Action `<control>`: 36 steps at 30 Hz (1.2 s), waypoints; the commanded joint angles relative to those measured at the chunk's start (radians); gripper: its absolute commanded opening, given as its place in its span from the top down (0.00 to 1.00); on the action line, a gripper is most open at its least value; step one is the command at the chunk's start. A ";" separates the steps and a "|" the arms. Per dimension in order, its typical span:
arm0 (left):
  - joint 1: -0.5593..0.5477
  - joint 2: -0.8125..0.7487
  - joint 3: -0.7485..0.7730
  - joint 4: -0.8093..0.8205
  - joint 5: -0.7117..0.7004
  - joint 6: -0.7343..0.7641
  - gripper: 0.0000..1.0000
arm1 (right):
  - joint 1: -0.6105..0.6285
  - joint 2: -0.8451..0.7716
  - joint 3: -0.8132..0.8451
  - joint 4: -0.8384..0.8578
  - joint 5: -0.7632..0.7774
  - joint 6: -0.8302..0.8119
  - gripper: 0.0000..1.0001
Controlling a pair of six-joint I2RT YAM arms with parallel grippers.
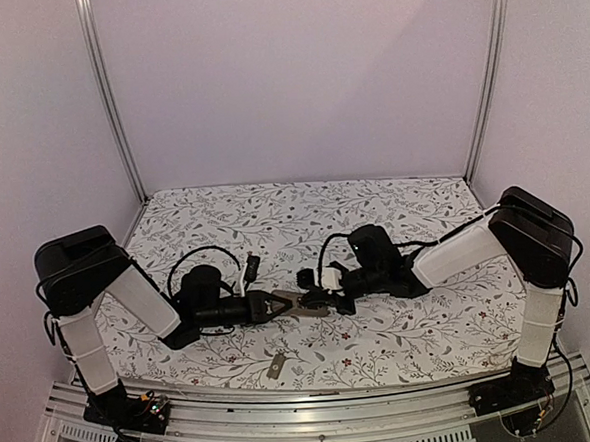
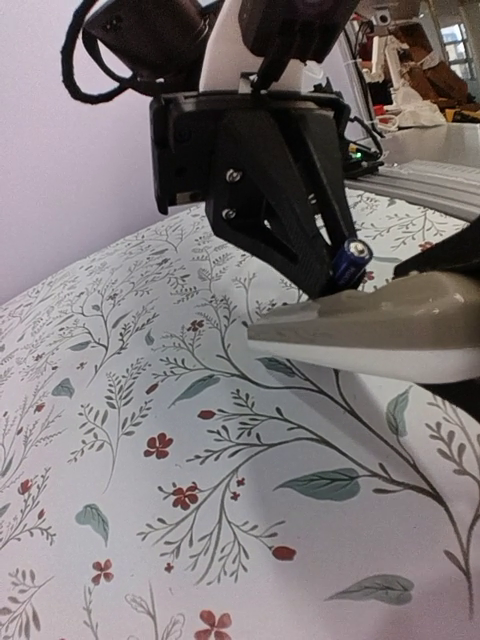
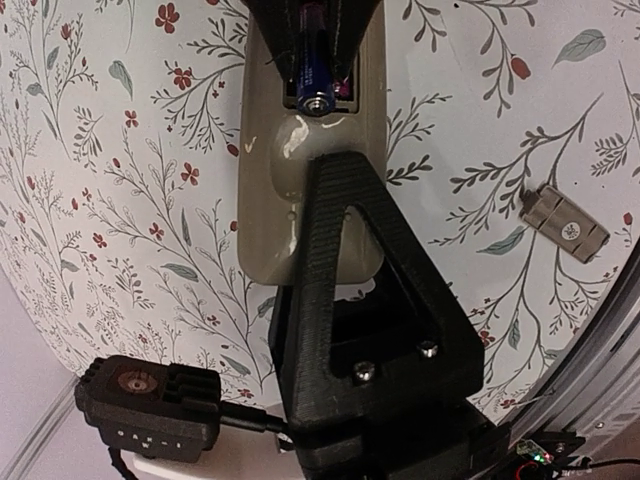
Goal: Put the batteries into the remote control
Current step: Place the battery in the battery compartment.
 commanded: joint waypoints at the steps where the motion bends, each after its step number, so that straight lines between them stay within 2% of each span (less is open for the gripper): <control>1: 0.009 0.043 0.019 -0.034 0.030 0.007 1.00 | -0.022 0.034 -0.003 -0.001 -0.002 -0.021 1.00; 7: 0.013 0.056 0.029 -0.039 0.038 0.005 1.00 | -0.061 0.044 -0.022 0.030 -0.051 -0.022 1.00; 17: 0.021 0.087 0.061 -0.057 0.059 0.003 1.00 | -0.079 0.072 -0.032 0.038 -0.028 -0.025 1.00; 25: 0.024 0.105 0.072 -0.056 0.071 0.000 1.00 | -0.081 0.063 0.008 0.033 -0.109 -0.035 1.00; 36: 0.035 0.143 0.096 -0.049 0.103 -0.002 1.00 | -0.081 0.104 0.030 0.034 -0.113 -0.047 1.00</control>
